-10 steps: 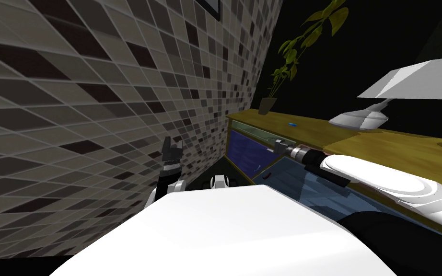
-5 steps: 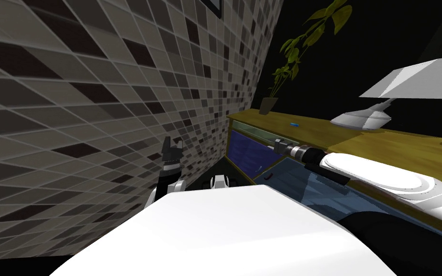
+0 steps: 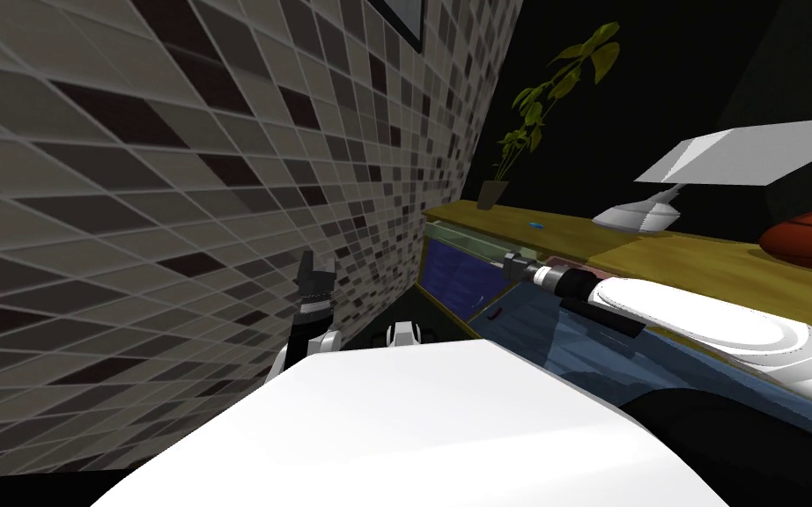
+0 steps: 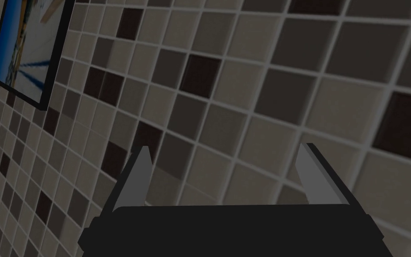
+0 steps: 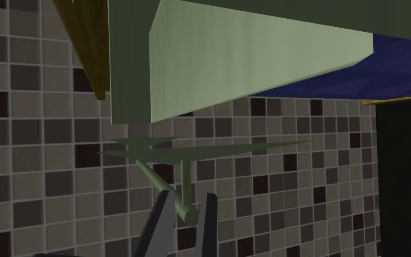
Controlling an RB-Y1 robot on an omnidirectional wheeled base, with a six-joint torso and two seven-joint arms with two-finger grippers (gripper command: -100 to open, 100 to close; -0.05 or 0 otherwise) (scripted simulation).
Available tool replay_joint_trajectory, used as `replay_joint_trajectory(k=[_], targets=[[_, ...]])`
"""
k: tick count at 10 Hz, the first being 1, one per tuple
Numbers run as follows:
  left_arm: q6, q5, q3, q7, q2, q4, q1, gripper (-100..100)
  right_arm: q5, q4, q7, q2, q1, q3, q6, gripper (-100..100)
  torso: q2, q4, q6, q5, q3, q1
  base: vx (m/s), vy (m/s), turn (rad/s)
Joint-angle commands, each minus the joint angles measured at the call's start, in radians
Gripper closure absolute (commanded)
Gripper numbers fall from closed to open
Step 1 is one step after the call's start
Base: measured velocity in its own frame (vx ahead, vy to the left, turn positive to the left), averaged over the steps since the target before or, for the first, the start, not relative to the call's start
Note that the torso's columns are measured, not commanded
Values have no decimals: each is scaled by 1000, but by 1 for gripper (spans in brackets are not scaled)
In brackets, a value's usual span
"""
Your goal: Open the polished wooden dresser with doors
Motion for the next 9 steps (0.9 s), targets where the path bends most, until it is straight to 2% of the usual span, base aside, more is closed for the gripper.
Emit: replay_joint_trajectory(k=[1,5,9], targets=[[0,0,0,0,0,0,0,0,-12,4,-20,-29,0,-34,-24,-100,-2,2,-1,2,-2,-3,-6,34,-126],[0,0,0,0,0,0,0,0,-35,16,-61,-85,-2,-105,-67,-100,0,3,-4,5,-1,8,13,18,-100],[0,0,0,0,0,0,0,0,-59,28,-101,-142,-3,-175,-110,-100,1,3,-4,4,0,6,-5,4,-65]])
